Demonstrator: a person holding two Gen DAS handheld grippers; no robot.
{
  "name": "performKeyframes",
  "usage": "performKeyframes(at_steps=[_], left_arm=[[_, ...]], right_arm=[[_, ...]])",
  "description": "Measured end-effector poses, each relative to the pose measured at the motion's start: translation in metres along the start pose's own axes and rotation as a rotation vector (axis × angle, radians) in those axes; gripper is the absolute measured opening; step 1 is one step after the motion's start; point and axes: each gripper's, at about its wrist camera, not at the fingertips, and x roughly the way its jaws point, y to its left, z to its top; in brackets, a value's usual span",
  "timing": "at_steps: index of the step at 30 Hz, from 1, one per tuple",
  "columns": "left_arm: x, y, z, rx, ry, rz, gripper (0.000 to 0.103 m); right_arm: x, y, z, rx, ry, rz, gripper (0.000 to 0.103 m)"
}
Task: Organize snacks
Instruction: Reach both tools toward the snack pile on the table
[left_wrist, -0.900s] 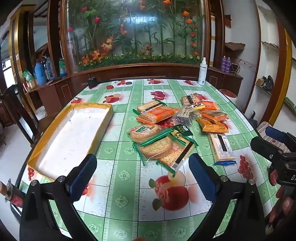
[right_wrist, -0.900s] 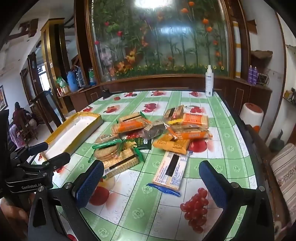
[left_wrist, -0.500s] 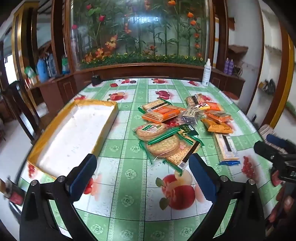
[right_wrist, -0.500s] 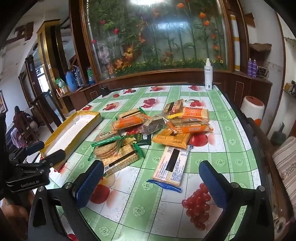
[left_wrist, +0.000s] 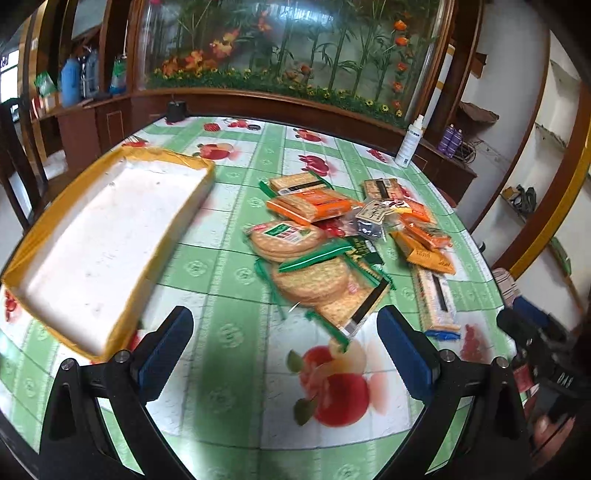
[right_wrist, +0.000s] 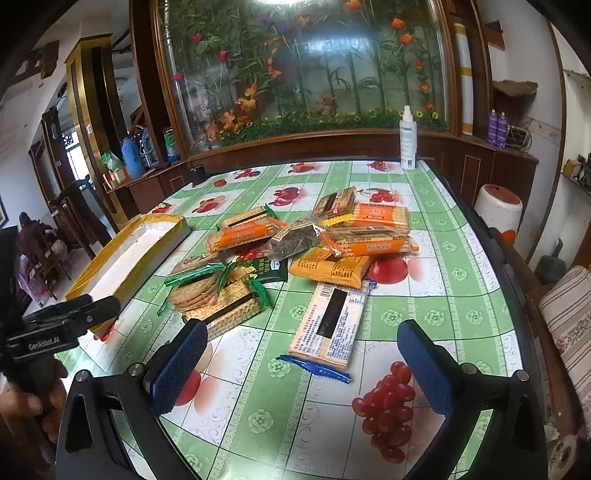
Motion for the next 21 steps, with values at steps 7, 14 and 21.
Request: performKeyframes(at_steps=[7, 14, 21], left_arm=[[0.012, 0.000, 0.008, -0.027, 0.031, -0.014, 0.100], [0.023, 0.012, 0.009, -0.064, 0.060, -0.008, 0.100], [0.035, 0.017, 0.012, -0.087, 0.095, -0.018, 0.100]], right_arm=[[0.006, -0.019, -0.002, 0.055, 0.015, -0.002, 0.103], [0.016, -0.022, -0.003, 0.045, 0.033, 0.000, 0.103], [0.026, -0.016, -0.001, 0.022, 0.053, 0.008, 0.103]])
